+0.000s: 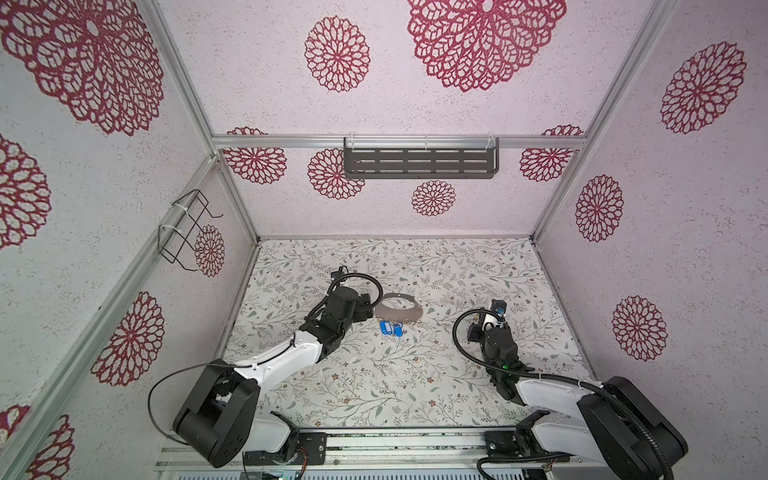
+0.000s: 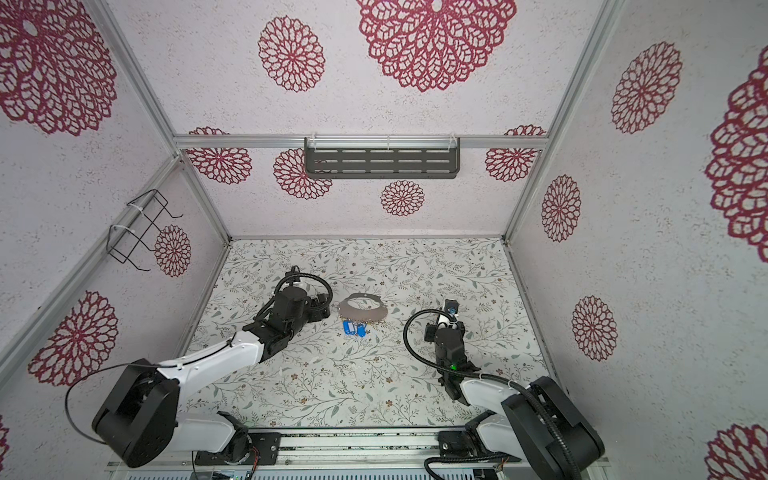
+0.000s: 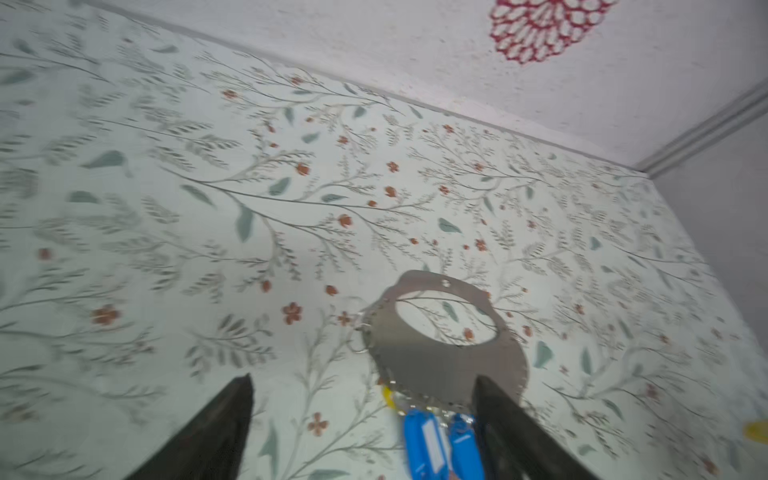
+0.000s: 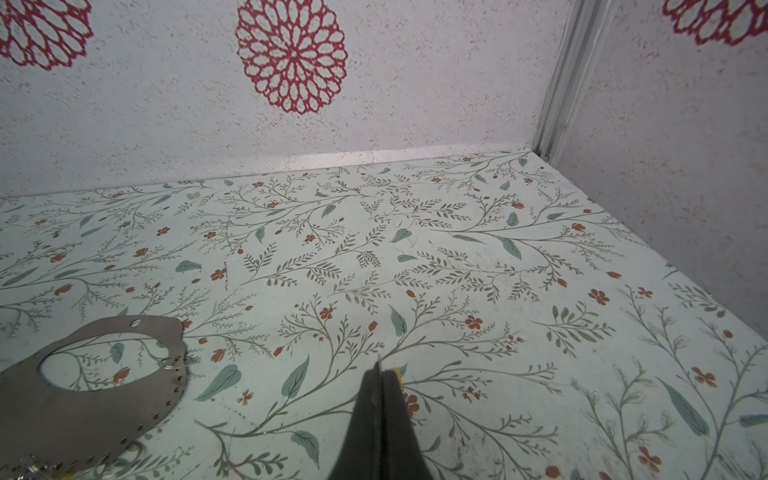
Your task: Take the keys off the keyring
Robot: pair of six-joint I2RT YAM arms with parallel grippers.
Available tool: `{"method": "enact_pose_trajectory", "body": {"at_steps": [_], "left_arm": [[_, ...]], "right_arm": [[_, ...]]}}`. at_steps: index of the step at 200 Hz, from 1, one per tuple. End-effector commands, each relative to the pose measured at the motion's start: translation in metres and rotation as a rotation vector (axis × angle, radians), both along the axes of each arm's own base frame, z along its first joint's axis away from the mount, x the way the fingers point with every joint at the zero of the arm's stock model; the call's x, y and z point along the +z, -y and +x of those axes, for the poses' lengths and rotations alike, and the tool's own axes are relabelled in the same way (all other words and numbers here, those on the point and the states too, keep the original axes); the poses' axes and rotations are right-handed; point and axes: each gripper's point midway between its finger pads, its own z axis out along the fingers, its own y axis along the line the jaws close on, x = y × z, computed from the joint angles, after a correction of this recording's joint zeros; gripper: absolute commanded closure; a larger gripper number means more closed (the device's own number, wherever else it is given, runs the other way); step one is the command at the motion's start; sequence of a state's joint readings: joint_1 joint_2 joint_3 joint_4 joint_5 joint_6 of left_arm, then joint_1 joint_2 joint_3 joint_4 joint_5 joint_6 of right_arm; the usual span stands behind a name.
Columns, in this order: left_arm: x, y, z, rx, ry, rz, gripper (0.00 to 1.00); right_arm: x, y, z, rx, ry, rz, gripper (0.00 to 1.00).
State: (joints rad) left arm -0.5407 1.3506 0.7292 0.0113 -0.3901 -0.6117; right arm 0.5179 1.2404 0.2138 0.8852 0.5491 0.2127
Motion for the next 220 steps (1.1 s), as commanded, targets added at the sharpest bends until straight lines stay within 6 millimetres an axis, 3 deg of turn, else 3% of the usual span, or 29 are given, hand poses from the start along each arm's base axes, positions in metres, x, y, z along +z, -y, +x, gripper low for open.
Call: {"method": "enact_pose_trajectory", "body": {"at_steps": [1, 10, 35, 47, 72, 107, 133, 168, 185, 191, 203, 220], "left_arm": [[-0.013, -0.057, -0.025, 0.13, -0.065, 0.309, 0.03], [-0.021, -0.053, -0.03, 0.038, -0.095, 0.383, 0.03], [-0.031, -0.066, -0.044, 0.09, -0.101, 0.394, 0.03], [-0.021, -0.063, -0.048, 0.061, -0.072, 0.357, 0.03], [-0.009, -0.075, -0.056, 0.087, 0.026, 0.316, 0.03], [0.001, -0.072, -0.067, 0.035, 0.126, 0.198, 0.03], [0.007, -0.076, -0.074, 0.058, 0.183, 0.143, 0.03], [0.01, -0.08, -0.08, 0.061, 0.221, 0.122, 0.03], [0.01, -0.078, -0.083, 0.047, 0.221, 0.11, 0.03], [0.009, -0.078, -0.083, 0.046, 0.221, 0.107, 0.03], [0.009, -0.078, -0.083, 0.047, 0.223, 0.107, 0.03], [0.009, -0.078, -0.083, 0.047, 0.224, 0.108, 0.03]], "right_arm": [[0.016, -0.006, 0.01, 0.001, 0.033, 0.032, 1.0], [0.016, -0.009, 0.011, 0.013, 0.026, 0.037, 1.0], [0.014, -0.015, 0.017, 0.033, 0.015, 0.031, 1.0], [0.008, -0.019, 0.021, 0.043, -0.004, 0.005, 1.0], [-0.004, -0.028, 0.027, 0.082, -0.053, -0.032, 1.0], [-0.034, -0.059, 0.015, 0.265, -0.185, 0.013, 1.0], [-0.031, -0.073, 0.015, 0.292, -0.329, 0.073, 1.0], [-0.058, -0.067, 0.019, 0.197, -0.489, 0.128, 1.0], [-0.06, -0.064, 0.025, 0.152, -0.514, 0.16, 1.0], [-0.058, -0.064, 0.027, 0.143, -0.522, 0.168, 0.89], [-0.049, -0.066, 0.032, 0.14, -0.529, 0.179, 0.55], [-0.032, -0.064, 0.036, 0.119, -0.513, 0.178, 0.41]]}}
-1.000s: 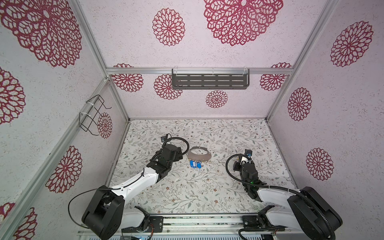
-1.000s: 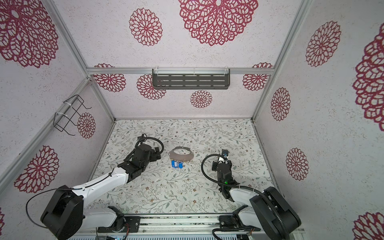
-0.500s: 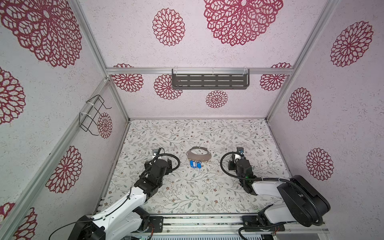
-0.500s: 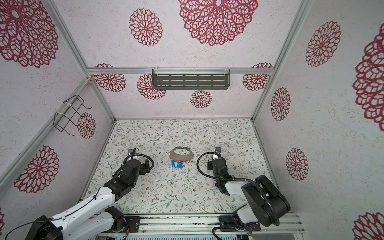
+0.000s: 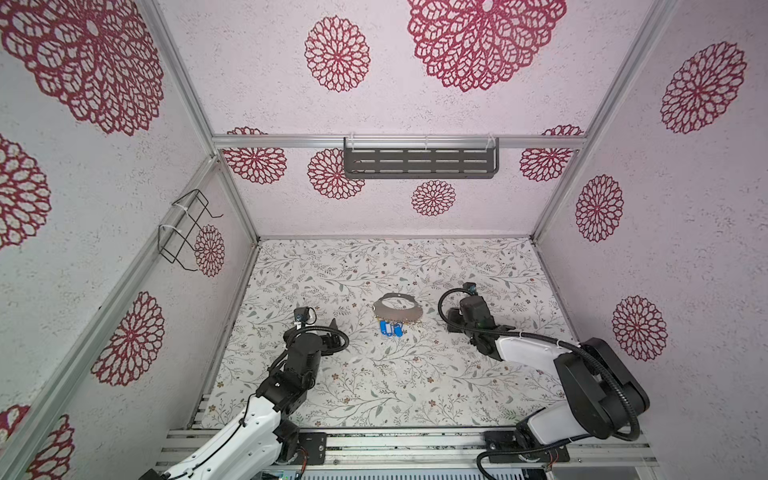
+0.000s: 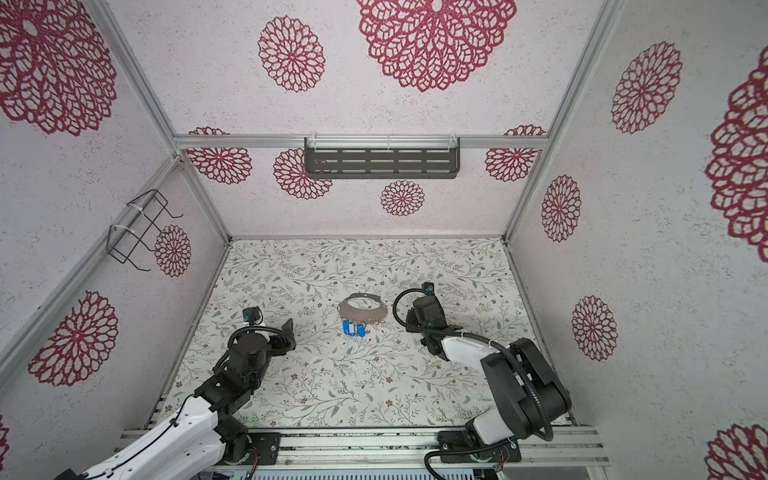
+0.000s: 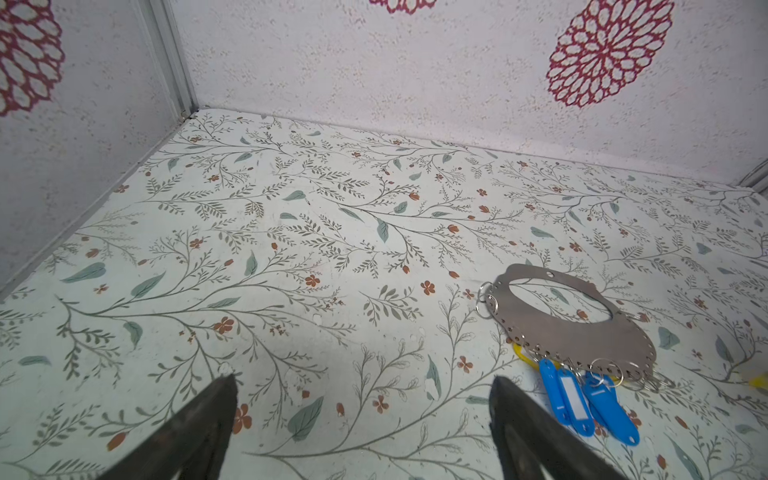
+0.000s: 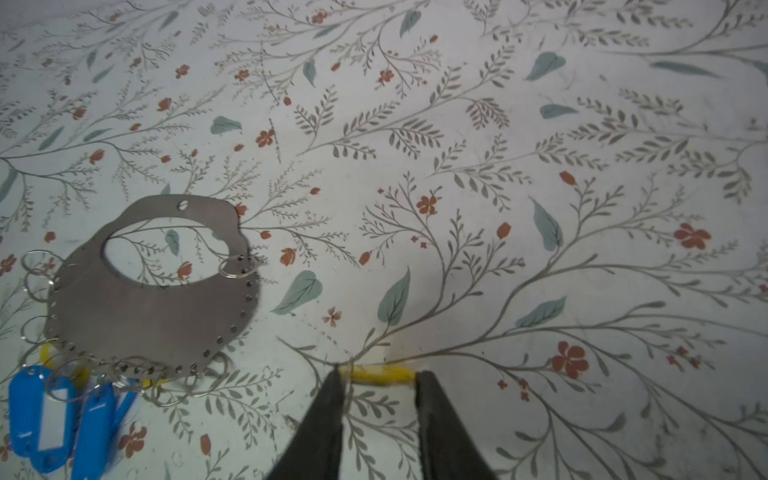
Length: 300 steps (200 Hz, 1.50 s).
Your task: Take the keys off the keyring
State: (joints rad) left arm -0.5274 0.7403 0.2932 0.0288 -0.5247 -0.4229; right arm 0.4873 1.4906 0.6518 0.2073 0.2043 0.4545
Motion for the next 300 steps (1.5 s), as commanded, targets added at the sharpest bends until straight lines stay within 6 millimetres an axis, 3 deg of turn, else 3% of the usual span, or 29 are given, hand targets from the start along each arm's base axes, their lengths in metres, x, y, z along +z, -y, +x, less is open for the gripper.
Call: {"method": "enact_pose_trajectory", "body": {"at_steps": [1, 29, 51, 80, 90, 104, 113, 141, 180, 211, 225, 254, 281, 300], "left_arm": [[0.004, 0.001, 0.002, -0.002, 0.023, -0.021, 0.03], [0.002, 0.004, 0.002, -0.014, 0.015, -0.03, 0.03], [0.001, 0.006, 0.004, -0.02, 0.008, -0.027, 0.03], [-0.003, 0.009, 0.006, -0.026, -0.012, -0.037, 0.03], [-0.004, 0.011, 0.007, -0.029, -0.021, -0.05, 0.03], [-0.008, 0.014, 0.008, -0.037, -0.033, -0.065, 0.03], [-0.009, 0.017, 0.009, -0.044, -0.042, -0.067, 0.03], [-0.013, 0.021, 0.01, -0.06, -0.079, -0.05, 0.03], [-0.012, 0.021, 0.011, -0.065, -0.081, -0.046, 0.03], [-0.01, 0.017, 0.009, -0.051, -0.066, -0.052, 0.03], [-0.008, 0.016, 0.008, -0.047, -0.049, -0.057, 0.03], [-0.006, 0.013, 0.007, -0.038, -0.034, -0.058, 0.03], [-0.006, 0.011, 0.006, -0.027, -0.036, -0.053, 0.03], [-0.004, 0.01, 0.006, -0.027, -0.028, -0.057, 0.03]], "right_arm": [[0.028, 0.003, 0.006, -0.058, 0.004, 0.034, 0.4], [0.069, 0.011, 0.013, -0.083, 0.115, 0.024, 0.26], [0.1, 0.027, 0.02, -0.141, 0.216, -0.031, 0.23], [0.141, 0.08, 0.016, -0.294, 0.385, -0.291, 0.16], [0.145, 0.098, 0.011, -0.334, 0.429, -0.402, 0.15], [0.141, 0.114, 0.001, -0.366, 0.453, -0.506, 0.15], [0.128, 0.123, -0.007, -0.378, 0.456, -0.559, 0.17], [0.096, 0.128, -0.023, -0.336, 0.583, -0.587, 0.31], [0.063, 0.137, -0.01, -0.354, 0.477, -0.68, 0.25], [0.06, 0.141, 0.007, -0.332, 0.465, -0.691, 0.19], [0.061, 0.151, 0.014, -0.359, 0.47, -0.678, 0.18], [0.05, 0.177, 0.028, -0.398, 0.368, -0.605, 0.03], [0.041, 0.2, 0.036, -0.473, 0.286, -0.569, 0.01], [0.042, 0.203, 0.036, -0.468, 0.291, -0.54, 0.01]]}}
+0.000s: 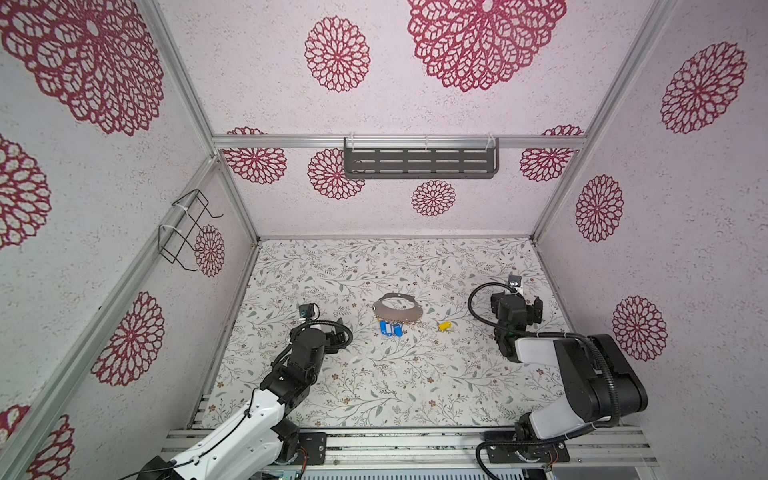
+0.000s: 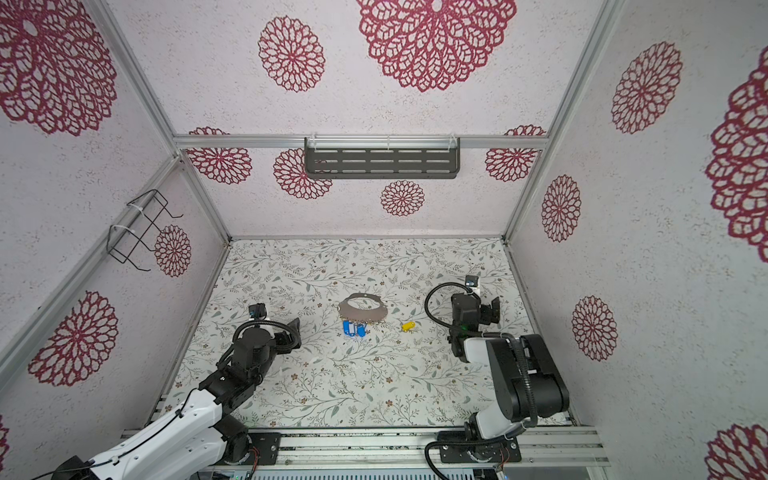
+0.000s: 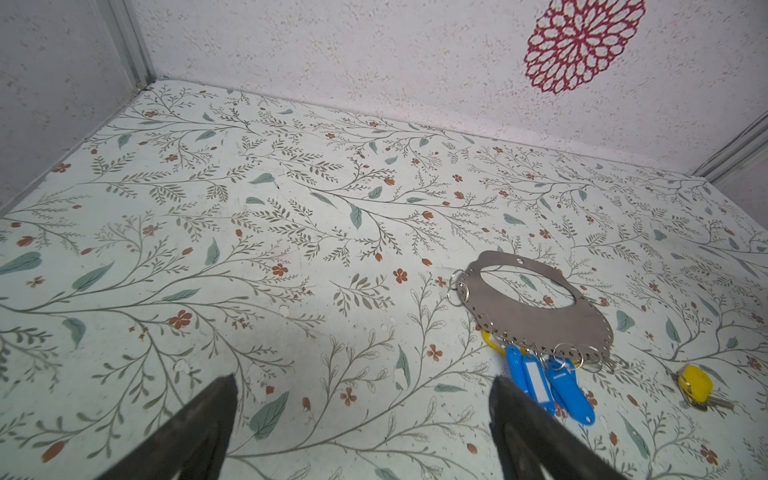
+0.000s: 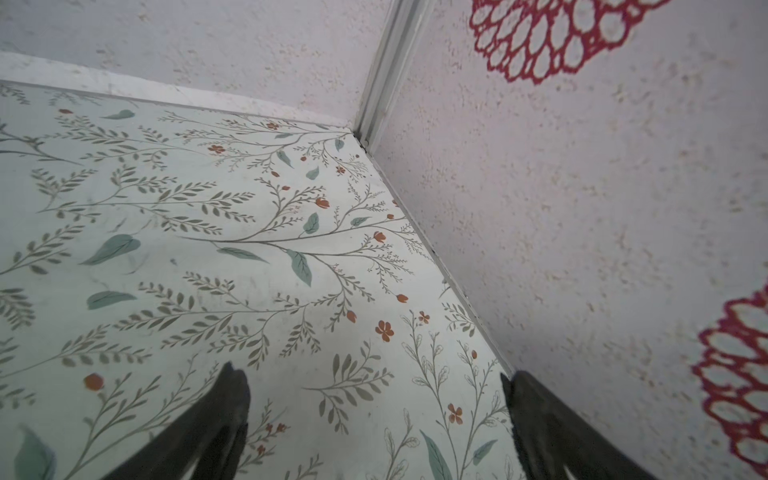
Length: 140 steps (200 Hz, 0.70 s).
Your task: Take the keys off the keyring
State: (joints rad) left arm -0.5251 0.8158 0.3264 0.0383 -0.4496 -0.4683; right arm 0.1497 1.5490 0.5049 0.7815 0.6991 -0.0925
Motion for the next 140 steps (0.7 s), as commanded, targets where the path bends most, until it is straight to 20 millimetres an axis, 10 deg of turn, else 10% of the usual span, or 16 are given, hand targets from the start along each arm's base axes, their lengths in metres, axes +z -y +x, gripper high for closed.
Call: {"method": "enact_pose_trajectory", "body": {"at_steps": [1, 36, 49, 140], "left_arm": [[0.001, -0.006, -0.001, 0.023, 0.017, -0.004, 0.03], [0.001, -0.006, -0.001, 0.023, 0.025, -0.009, 0.03], [0.002, -0.005, -0.001, 0.02, 0.025, -0.014, 0.03], [0.003, -0.009, -0.002, 0.038, 0.031, -0.016, 0.03]], "right_arm": [[-0.008, 0.0, 0.0, 0.011, -0.015, 0.077, 0.01], [0.008, -0.013, -0.012, 0.115, 0.133, 0.171, 0.01], [0.007, -0.045, -0.016, 0.342, 0.199, 0.166, 0.01], [-0.005, -0.017, -0.021, 0.223, 0.227, 0.227, 0.01]]}}
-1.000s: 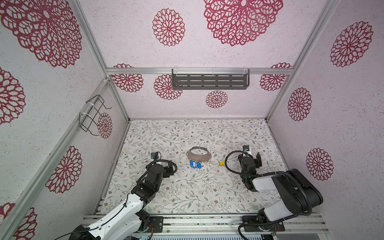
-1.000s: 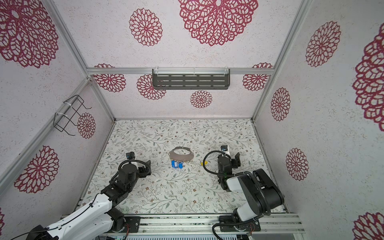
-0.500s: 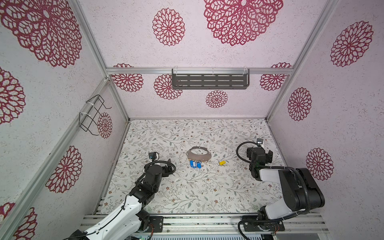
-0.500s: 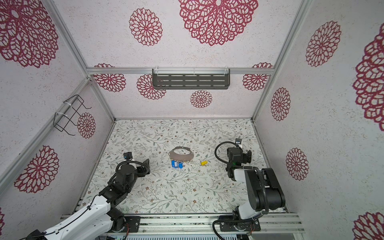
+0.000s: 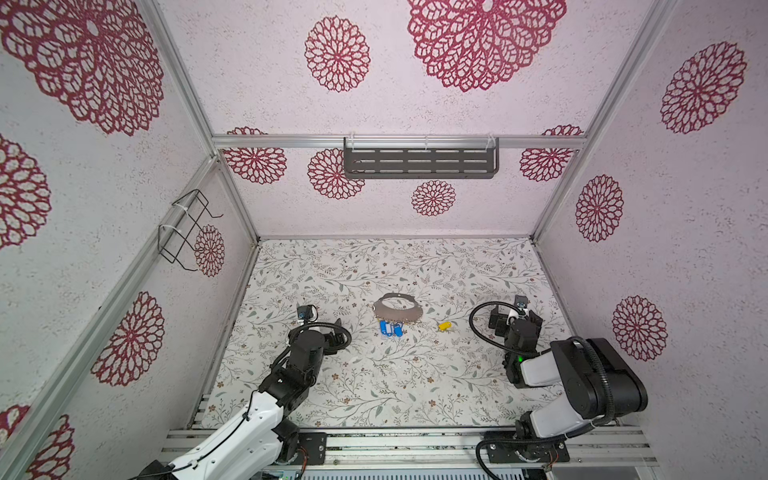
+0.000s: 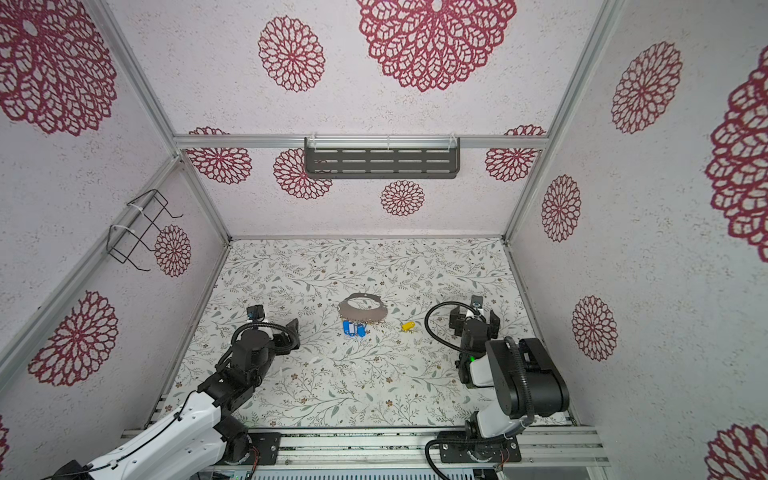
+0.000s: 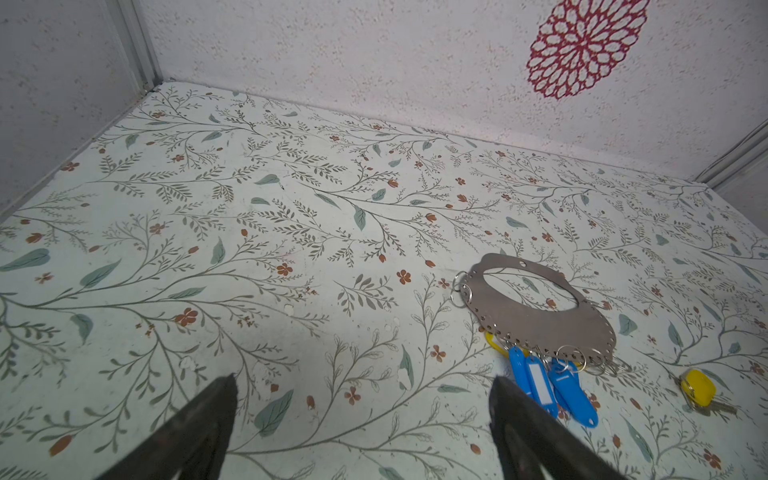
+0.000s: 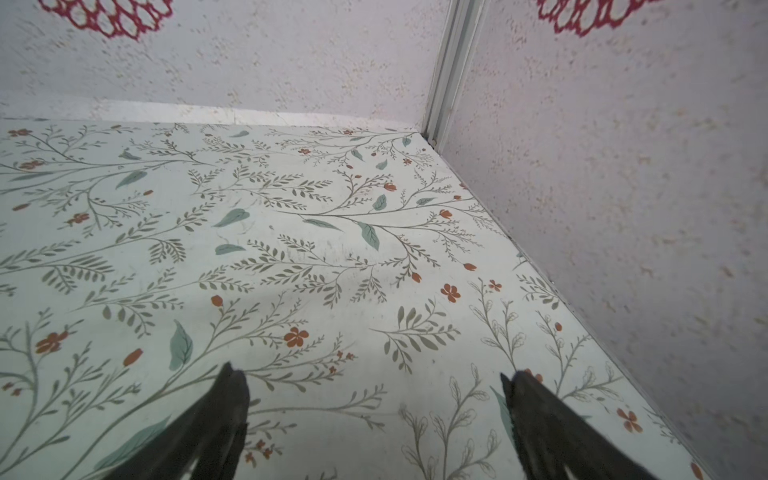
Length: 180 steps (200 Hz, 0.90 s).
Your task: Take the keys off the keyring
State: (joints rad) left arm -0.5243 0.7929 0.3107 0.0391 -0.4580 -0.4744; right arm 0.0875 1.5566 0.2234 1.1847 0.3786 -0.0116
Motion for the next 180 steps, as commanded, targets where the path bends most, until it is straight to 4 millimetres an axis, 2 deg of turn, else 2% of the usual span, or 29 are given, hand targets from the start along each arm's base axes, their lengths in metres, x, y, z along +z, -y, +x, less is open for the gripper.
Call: {"method": "enact_pose_trajectory", "body": {"at_steps": [1, 15, 29, 45, 62, 93, 107, 122, 129, 139, 164, 174, 180], "left_arm": [[0.004, -0.006, 0.0, 0.028, 0.022, -0.01, 0.03], [0.004, -0.007, 0.0, 0.034, 0.026, -0.016, 0.03], [0.008, -0.007, -0.001, 0.035, 0.027, -0.023, 0.03], [0.016, -0.019, -0.001, 0.101, 0.06, -0.01, 0.03], [0.037, -0.035, 0.0, 0.174, 0.123, 0.039, 0.03], [0.095, -0.055, 0.001, 0.262, 0.258, 0.192, 0.03], [0.108, -0.058, 0.004, 0.26, 0.343, 0.296, 0.03], [0.102, -0.061, 0.008, 0.246, 0.42, 0.386, 0.03], [0.094, -0.074, 0.01, 0.285, 0.422, 0.395, 0.03], [0.078, -0.093, 0.014, 0.35, 0.379, 0.365, 0.03], [0.034, -0.115, 0.026, 0.383, 0.272, 0.331, 0.03], [0.025, -0.119, 0.027, 0.39, 0.279, 0.319, 0.03], [0.026, -0.121, 0.029, 0.394, 0.302, 0.324, 0.03]], "right_arm": [[0.022, 0.003, 0.01, -0.003, 0.088, 0.055, 0.01], [0.025, 0.004, 0.006, -0.013, 0.104, 0.039, 0.01], [0.029, -0.004, 0.002, 0.005, 0.129, 0.01, 0.01], [0.03, -0.006, -0.004, 0.008, 0.144, -0.003, 0.01], [0.03, -0.007, -0.003, 0.008, 0.144, -0.001, 0.01], [0.03, -0.007, -0.003, 0.008, 0.142, -0.002, 0.01], [0.029, -0.006, -0.003, 0.007, 0.141, -0.002, 0.01], [0.029, -0.007, -0.003, 0.008, 0.141, 0.0, 0.01], [0.029, -0.007, -0.003, 0.008, 0.14, -0.001, 0.01], [0.03, -0.006, -0.003, 0.007, 0.142, 0.0, 0.01], [0.03, -0.006, -0.002, 0.008, 0.141, 0.0, 0.01], [0.03, -0.006, -0.002, 0.008, 0.141, 0.0, 0.01], [0.03, -0.007, -0.002, 0.009, 0.141, 0.0, 0.01]]}}
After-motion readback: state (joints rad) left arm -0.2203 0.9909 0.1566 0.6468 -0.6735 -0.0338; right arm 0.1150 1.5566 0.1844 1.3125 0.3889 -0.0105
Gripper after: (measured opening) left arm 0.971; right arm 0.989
